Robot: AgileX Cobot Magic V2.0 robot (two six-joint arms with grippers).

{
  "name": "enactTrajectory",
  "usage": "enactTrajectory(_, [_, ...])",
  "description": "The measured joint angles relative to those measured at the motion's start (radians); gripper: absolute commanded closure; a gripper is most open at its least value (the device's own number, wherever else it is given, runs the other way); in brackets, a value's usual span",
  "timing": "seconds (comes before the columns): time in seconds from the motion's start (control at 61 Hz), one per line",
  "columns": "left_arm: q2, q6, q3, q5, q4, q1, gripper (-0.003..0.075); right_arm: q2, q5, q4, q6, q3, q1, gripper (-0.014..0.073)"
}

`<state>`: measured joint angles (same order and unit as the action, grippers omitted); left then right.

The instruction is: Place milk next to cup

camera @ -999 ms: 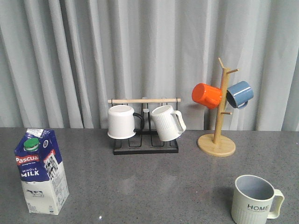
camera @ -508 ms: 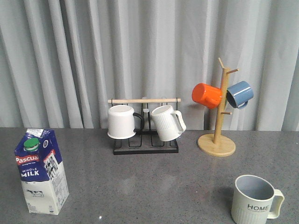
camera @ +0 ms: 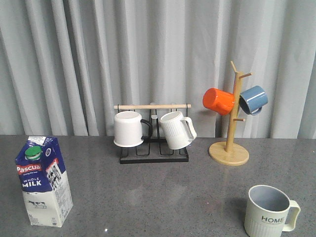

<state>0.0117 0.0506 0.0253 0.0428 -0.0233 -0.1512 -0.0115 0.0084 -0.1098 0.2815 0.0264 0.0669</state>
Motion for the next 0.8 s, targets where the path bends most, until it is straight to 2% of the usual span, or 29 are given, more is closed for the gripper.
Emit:
enactTrajectory(0.229, [0.0,0.181,0.0,0.027,0.0,0.0,0.0727,0.0,-0.008,0.11,0.004,0.0,0.0,0.0598])
enactTrajectory(0.36, [0.0,0.267,0.0,0.035,0.0,0.0,0.071,0.0,0.005,0.12,0.004,-0.002,0.0,0.0568])
enactTrajectory(0.442, [0.0,0.326,0.0,0.043,0.0,0.0,0.0684,0.009,0.05,0.118,0.004,-0.046,0.0,0.0518])
enactTrajectory(0.541, [0.0,0.382,-0.011,0.0,0.0,0.0,0.0631,0.053,0.097,0.088,0.0,-0.142,0.0,0.0417])
enactTrajectory(0.688, [0.0,0.402,-0.108,-0.135,0.0,0.0,0.0497,0.156,0.161,0.027,0.0,-0.292,0.0,0.0238])
enactTrajectory(0.803, [0.0,0.409,-0.167,-0.152,0.0,0.0,0.0414,0.217,0.144,0.019,0.0,-0.348,0.0,0.0208])
